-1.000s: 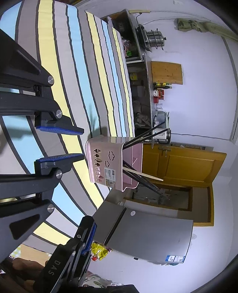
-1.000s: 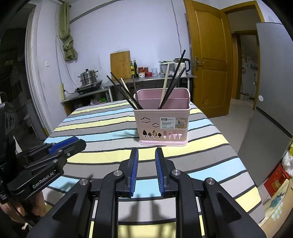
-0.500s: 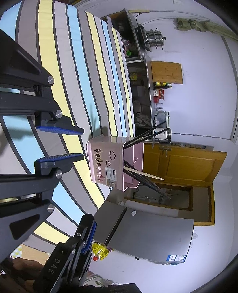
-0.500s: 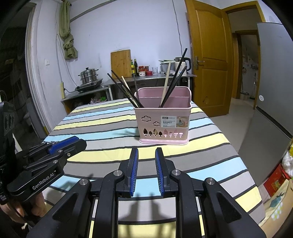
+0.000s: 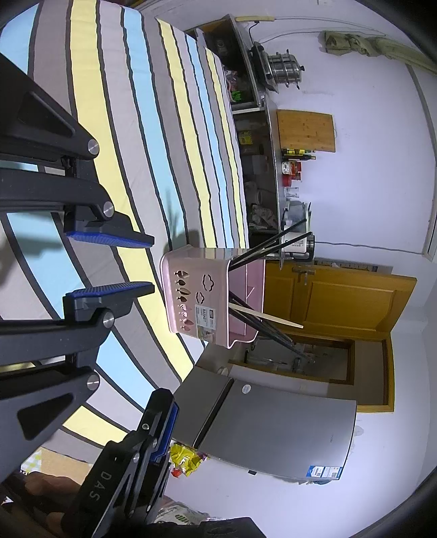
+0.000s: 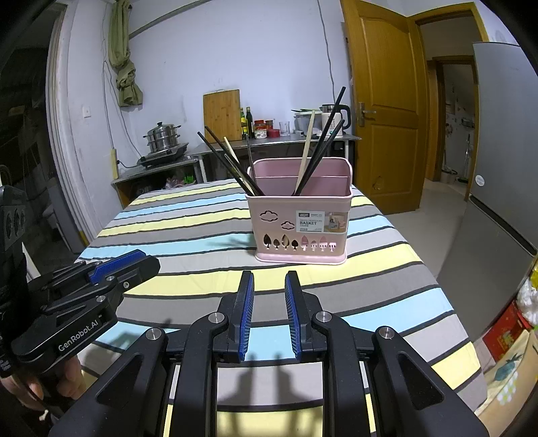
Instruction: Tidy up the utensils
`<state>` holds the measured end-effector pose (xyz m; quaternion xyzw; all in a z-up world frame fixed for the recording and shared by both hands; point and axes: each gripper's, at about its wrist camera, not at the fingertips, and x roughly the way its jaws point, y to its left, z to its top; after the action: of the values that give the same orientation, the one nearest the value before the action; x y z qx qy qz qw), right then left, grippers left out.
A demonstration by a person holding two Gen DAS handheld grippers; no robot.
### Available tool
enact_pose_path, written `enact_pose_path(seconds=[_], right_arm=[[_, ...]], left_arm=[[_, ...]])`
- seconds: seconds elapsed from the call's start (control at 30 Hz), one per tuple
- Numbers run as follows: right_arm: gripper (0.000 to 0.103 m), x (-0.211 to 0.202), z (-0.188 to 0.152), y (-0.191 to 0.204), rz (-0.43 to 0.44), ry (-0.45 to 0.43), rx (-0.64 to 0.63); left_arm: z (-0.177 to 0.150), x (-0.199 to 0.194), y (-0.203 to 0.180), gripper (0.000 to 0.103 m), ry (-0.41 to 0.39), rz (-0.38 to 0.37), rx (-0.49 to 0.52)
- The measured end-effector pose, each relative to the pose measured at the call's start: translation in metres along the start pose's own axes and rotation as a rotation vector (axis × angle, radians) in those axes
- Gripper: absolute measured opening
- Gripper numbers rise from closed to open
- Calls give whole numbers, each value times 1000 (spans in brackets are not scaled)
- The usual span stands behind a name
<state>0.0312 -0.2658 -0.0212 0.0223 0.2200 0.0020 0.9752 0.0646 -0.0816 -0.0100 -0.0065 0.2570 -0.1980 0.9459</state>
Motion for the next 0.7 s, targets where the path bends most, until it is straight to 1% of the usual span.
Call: enact_pose_path(seconds=[0.4,0.7], right_arm=[[19,2,-2,1,-2,4,-2],[19,2,-1,1,-2,5,-3]], left_arm=[[-2,1,2,20,6,-2,2],[-6,1,1,20,12,-16,14]])
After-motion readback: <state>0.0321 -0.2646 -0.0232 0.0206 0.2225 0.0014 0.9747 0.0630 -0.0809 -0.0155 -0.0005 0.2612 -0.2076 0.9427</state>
